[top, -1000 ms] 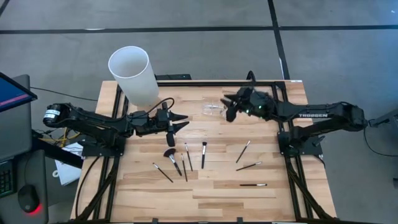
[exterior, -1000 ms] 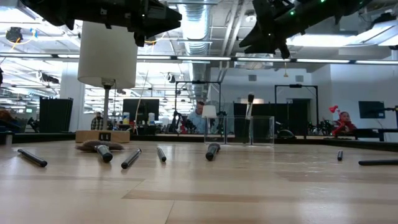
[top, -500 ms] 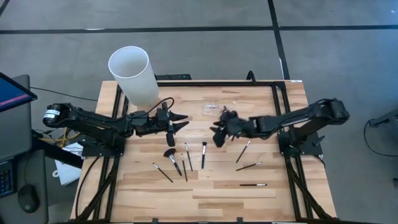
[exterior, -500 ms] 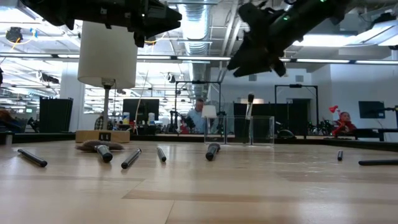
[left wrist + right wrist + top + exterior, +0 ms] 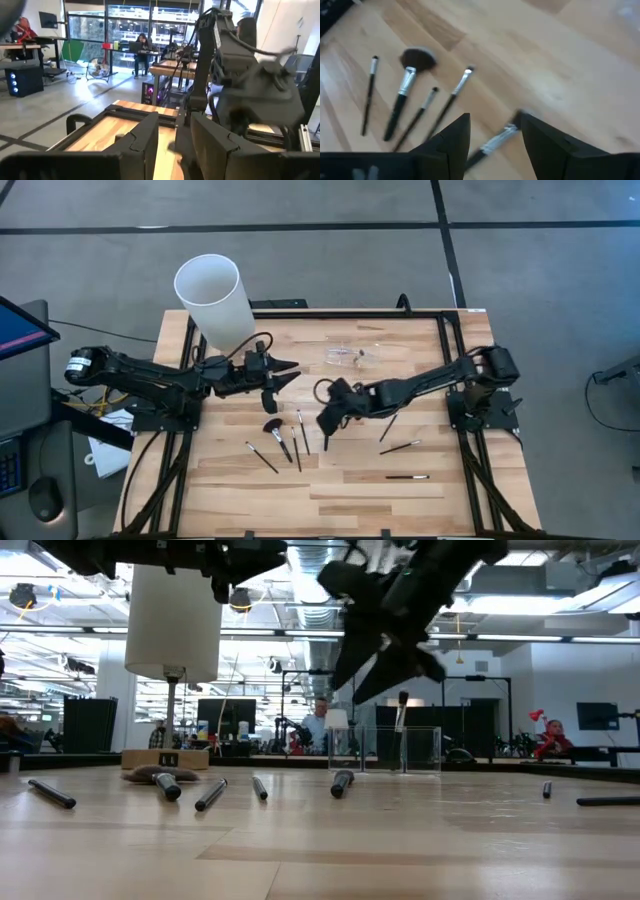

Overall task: Put items in baskets/containers
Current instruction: Put the black blush brush into the transparent organizer

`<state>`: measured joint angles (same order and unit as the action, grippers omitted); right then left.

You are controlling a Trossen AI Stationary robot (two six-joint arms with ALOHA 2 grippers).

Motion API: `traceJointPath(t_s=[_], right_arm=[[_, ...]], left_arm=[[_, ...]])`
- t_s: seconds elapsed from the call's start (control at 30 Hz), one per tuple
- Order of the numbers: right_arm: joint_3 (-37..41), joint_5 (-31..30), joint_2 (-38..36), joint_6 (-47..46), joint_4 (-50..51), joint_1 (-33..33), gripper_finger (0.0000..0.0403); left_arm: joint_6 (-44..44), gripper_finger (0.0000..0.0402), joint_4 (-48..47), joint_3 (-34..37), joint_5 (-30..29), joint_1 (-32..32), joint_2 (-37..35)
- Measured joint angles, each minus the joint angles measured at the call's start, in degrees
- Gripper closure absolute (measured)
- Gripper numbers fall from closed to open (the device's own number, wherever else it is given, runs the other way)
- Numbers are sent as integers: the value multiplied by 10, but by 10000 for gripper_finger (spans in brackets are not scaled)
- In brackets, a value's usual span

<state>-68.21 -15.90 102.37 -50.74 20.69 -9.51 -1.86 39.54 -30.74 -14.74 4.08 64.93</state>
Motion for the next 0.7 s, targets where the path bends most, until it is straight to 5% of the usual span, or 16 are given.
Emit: traceJointPath(t_s=[0.37,0.7], right_arm=[[-51,10,92,-92,48,-12,252],[-57,-2,114,-174,58,-27,249]], left_arm=[[-4,289,-11,0,104,10,10],[0,289,-10,0,120,30,12]])
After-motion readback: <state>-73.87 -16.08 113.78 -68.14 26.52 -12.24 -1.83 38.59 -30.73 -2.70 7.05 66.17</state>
